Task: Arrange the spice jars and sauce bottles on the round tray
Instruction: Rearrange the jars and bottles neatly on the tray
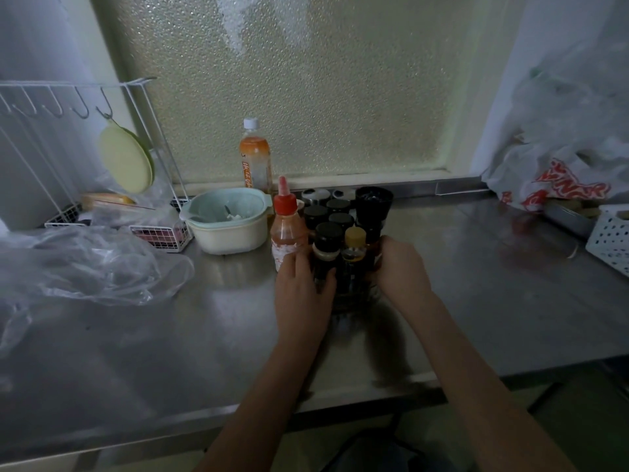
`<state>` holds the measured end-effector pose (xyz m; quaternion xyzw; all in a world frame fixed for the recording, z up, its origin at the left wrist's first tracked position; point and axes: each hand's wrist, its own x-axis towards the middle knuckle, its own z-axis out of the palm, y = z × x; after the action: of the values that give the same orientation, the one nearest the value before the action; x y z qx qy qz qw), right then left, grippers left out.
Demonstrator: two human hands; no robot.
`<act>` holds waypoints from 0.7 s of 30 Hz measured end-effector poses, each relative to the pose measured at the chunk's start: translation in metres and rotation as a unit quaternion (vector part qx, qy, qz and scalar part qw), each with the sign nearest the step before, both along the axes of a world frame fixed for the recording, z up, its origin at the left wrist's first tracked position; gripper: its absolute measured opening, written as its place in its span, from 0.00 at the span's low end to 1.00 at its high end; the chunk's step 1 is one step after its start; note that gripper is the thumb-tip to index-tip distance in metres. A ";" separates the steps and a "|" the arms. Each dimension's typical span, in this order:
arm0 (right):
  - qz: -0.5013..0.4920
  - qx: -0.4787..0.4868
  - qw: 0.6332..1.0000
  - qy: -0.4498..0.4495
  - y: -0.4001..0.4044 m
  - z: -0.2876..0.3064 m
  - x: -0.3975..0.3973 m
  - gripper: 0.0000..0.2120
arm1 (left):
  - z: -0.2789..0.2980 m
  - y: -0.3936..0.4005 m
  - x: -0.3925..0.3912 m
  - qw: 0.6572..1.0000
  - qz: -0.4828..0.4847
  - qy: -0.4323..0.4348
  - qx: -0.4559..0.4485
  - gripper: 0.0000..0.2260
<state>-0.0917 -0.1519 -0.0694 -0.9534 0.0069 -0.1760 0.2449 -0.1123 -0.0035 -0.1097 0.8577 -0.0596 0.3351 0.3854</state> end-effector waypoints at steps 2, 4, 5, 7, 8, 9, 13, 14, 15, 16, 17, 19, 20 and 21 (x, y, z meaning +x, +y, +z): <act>-0.003 -0.019 1.000 0.021 0.003 0.001 0.003 0.12 | -0.001 0.000 0.001 0.999 0.011 0.003 0.036 0.17; -0.004 -0.022 0.999 0.031 0.004 0.001 0.004 0.13 | 0.001 -0.001 0.001 0.999 0.018 0.003 0.036 0.15; -0.006 -0.018 0.999 0.025 0.004 0.000 0.004 0.12 | 0.001 -0.001 0.001 0.999 0.019 0.001 0.031 0.15; -0.012 -0.005 1.000 0.004 0.004 -0.003 0.002 0.10 | 0.002 -0.003 0.000 0.999 0.022 -0.007 0.024 0.14; -0.010 0.002 1.000 -0.007 0.004 -0.004 0.001 0.10 | 0.002 -0.003 0.000 0.999 0.025 -0.010 0.025 0.14; -0.005 0.008 1.000 -0.015 0.004 -0.005 0.000 0.11 | 0.001 -0.003 0.001 0.999 0.032 -0.013 0.029 0.14; 0.042 0.070 0.997 -0.013 0.004 -0.005 -0.004 0.17 | -0.001 -0.001 -0.002 0.999 0.047 0.001 0.004 0.16; 0.040 0.093 0.995 -0.026 0.005 -0.005 -0.007 0.18 | -0.001 0.000 -0.003 0.999 0.042 0.002 -0.018 0.16; 0.026 0.112 0.992 -0.049 0.006 -0.007 -0.010 0.19 | -0.001 0.000 -0.003 0.999 0.038 0.000 -0.036 0.15; 0.009 0.127 0.989 -0.073 0.007 -0.010 -0.015 0.19 | -0.001 0.001 -0.003 0.998 0.035 -0.002 -0.049 0.15; -0.002 0.139 0.986 -0.090 0.008 -0.013 -0.020 0.17 | -0.002 0.002 -0.003 0.998 0.031 -0.003 -0.056 0.14; 0.014 0.150 0.985 -0.082 0.012 -0.017 -0.030 0.10 | -0.003 0.004 -0.003 0.998 0.028 -0.008 -0.054 0.13; 0.034 0.147 0.986 -0.066 0.015 -0.020 -0.033 0.07 | -0.003 0.006 -0.002 0.998 0.029 -0.009 -0.052 0.13; 0.053 0.143 0.987 -0.055 0.018 -0.023 -0.035 0.06 | -0.004 0.008 -0.001 0.998 0.031 -0.007 -0.053 0.13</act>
<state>-0.1266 -0.1343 -0.0926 -0.8964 -0.0317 -0.2123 0.3878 -0.1137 0.0044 -0.1133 0.8353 -0.0182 0.3554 0.4191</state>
